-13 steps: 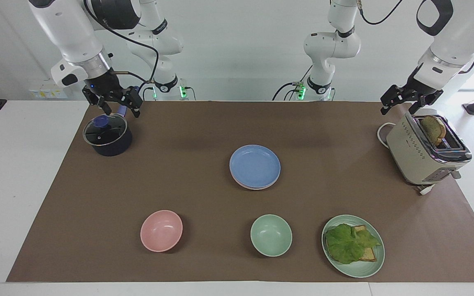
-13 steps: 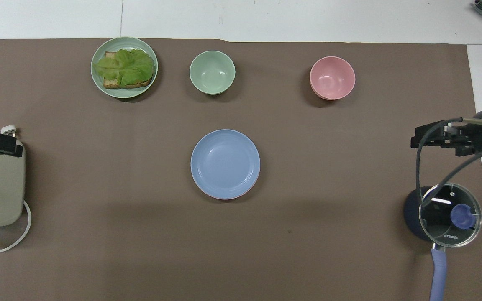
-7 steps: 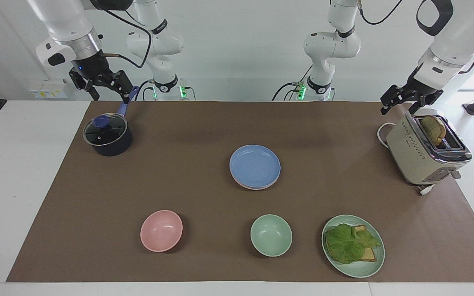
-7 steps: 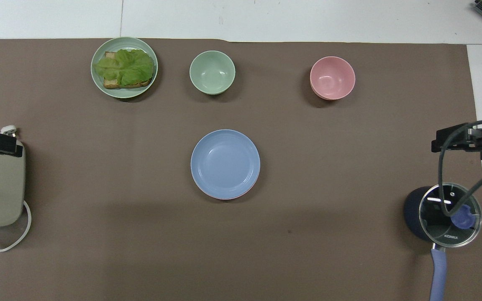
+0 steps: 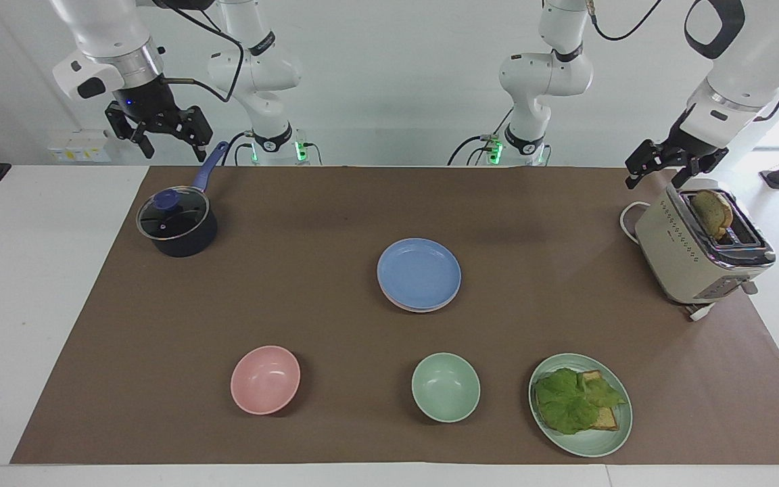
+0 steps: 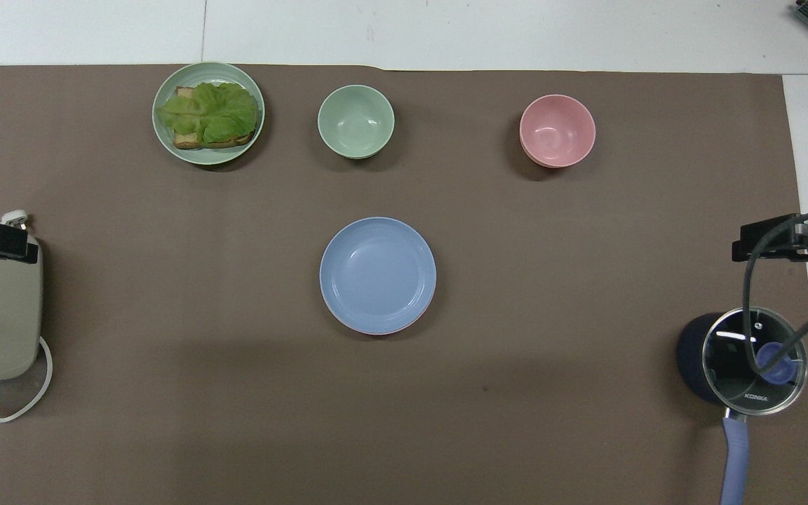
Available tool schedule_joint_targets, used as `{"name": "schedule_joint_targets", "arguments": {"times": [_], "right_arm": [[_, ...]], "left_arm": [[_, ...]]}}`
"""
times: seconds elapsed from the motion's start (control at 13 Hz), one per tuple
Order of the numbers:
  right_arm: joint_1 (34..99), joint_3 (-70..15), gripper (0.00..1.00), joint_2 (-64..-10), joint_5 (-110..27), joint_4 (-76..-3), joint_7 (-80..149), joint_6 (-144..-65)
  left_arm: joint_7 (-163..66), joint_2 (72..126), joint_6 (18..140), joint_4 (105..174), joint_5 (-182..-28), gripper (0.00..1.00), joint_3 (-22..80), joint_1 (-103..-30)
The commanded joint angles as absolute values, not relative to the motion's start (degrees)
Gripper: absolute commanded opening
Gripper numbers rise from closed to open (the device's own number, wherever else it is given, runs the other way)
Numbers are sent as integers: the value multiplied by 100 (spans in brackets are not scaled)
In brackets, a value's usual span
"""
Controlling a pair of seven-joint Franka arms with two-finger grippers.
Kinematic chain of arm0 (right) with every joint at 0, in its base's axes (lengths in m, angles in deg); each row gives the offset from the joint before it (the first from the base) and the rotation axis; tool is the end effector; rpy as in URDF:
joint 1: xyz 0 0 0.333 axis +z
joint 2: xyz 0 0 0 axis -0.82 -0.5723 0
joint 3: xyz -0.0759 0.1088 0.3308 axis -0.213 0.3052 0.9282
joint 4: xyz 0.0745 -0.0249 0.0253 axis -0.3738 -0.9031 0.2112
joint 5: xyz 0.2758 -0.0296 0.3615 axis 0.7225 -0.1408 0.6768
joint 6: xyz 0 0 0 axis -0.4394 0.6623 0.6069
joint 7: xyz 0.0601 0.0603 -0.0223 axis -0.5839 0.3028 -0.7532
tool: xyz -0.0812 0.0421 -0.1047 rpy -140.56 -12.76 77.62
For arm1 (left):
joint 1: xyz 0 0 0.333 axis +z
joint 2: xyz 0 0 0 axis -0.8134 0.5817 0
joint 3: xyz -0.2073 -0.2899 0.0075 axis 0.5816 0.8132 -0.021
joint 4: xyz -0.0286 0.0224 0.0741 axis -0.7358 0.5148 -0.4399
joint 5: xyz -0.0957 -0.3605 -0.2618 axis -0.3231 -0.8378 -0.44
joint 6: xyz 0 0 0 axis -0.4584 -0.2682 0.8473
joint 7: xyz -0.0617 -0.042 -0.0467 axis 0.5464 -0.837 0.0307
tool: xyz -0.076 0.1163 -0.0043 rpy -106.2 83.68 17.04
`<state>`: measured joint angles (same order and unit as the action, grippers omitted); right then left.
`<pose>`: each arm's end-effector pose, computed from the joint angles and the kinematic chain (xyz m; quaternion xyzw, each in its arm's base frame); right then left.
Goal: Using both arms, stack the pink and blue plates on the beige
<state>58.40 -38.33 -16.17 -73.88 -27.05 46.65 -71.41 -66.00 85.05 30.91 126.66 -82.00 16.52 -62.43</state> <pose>0.5723 -0.0107 0.6696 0.9989 -0.0429 -0.0120 0.0118 0.5932 0.0144 0.6166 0.9996 -0.0032 -0.0178 0.0234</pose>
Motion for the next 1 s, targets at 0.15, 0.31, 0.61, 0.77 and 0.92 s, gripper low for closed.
{"name": "schedule_joint_targets", "arguments": {"times": [0.15, 0.31, 0.61, 0.77, 0.92], "right_arm": [[5781, -3808, 100, -1482, -7141, -2836, 4669, -7076], [5790, -3800, 100, -1447, -7158, -2924, 4854, -7181], [5790, -3800, 100, -1306, -7272, -3170, 4713, -7383], [5781, -3800, 100, -1306, -7325, -3179, 4661, -7454], [5790, -3791, 100, -1306, -7413, -3179, 4555, -7427]], "left_arm": [[-6615, 8387, 3136, 12798, -8098, 100, 1670, -6225], [-6615, 8387, 3136, 12789, -8098, 100, 1670, -6225], [-6615, 8387, 3136, 12789, -8098, 100, 1670, -6225], [-6615, 8387, 3136, 12789, -8098, 100, 1670, -6225], [-6606, 8387, 3136, 12789, -8098, 100, 1670, -6225]]}}
